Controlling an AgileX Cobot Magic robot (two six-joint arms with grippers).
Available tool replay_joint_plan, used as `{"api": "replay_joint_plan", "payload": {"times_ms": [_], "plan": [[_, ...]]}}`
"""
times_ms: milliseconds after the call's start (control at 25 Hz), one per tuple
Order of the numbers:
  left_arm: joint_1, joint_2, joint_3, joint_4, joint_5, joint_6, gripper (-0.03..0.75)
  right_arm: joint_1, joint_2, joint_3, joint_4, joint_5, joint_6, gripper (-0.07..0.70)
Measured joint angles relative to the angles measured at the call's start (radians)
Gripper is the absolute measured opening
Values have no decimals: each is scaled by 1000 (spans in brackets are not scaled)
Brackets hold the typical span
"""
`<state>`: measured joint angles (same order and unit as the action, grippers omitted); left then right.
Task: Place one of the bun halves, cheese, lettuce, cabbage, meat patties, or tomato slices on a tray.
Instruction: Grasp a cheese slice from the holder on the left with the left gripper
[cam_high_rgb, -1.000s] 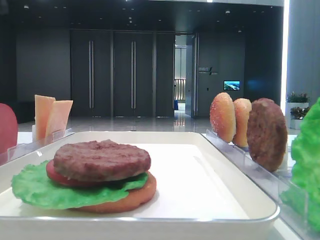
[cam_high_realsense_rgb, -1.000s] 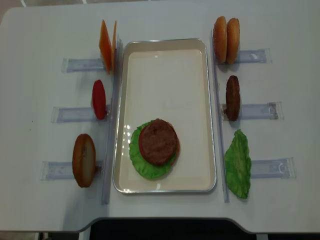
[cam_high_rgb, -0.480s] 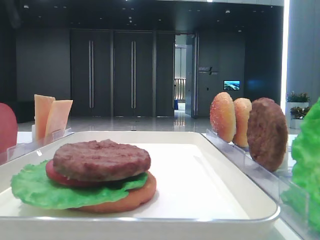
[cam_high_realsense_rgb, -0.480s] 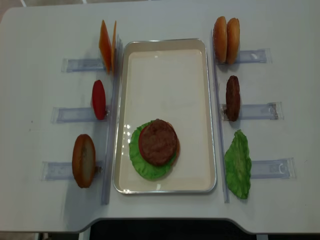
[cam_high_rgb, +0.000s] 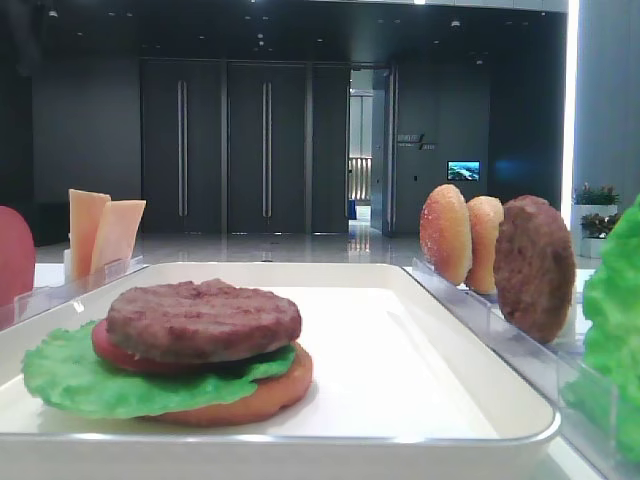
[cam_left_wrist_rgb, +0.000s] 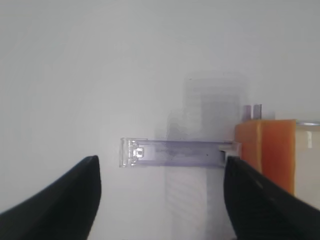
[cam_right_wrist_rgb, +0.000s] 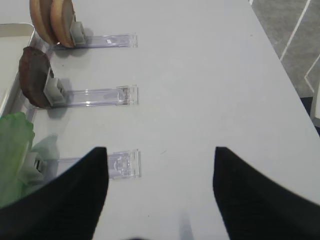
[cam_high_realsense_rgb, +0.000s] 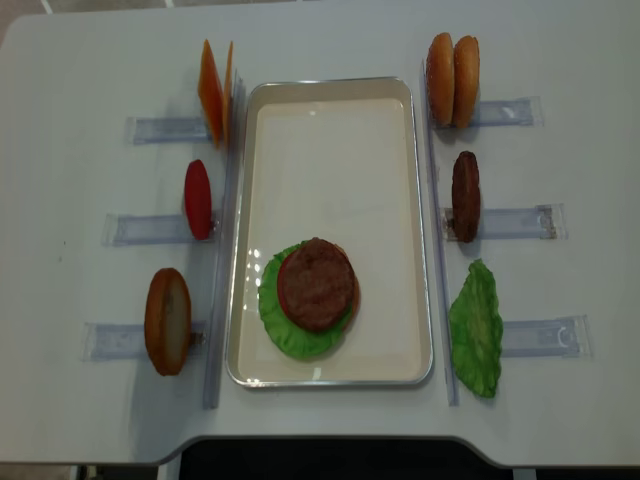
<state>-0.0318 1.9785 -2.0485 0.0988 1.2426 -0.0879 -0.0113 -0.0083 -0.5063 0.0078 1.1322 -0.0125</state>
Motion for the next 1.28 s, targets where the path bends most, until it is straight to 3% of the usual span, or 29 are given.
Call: {"api": "replay_joint_plan", "payload": {"times_ms": [320, 840, 1280], "plan": [[-120, 3, 0, 56, 0, -14, 580, 0, 0, 0, 0, 0, 0, 434], [-297, 93, -3, 81, 0, -181, 580, 0, 0, 0, 0, 0, 0, 434], [-319, 173, -3, 71, -1, -240, 580, 0, 0, 0, 0, 0, 0, 434]]}}
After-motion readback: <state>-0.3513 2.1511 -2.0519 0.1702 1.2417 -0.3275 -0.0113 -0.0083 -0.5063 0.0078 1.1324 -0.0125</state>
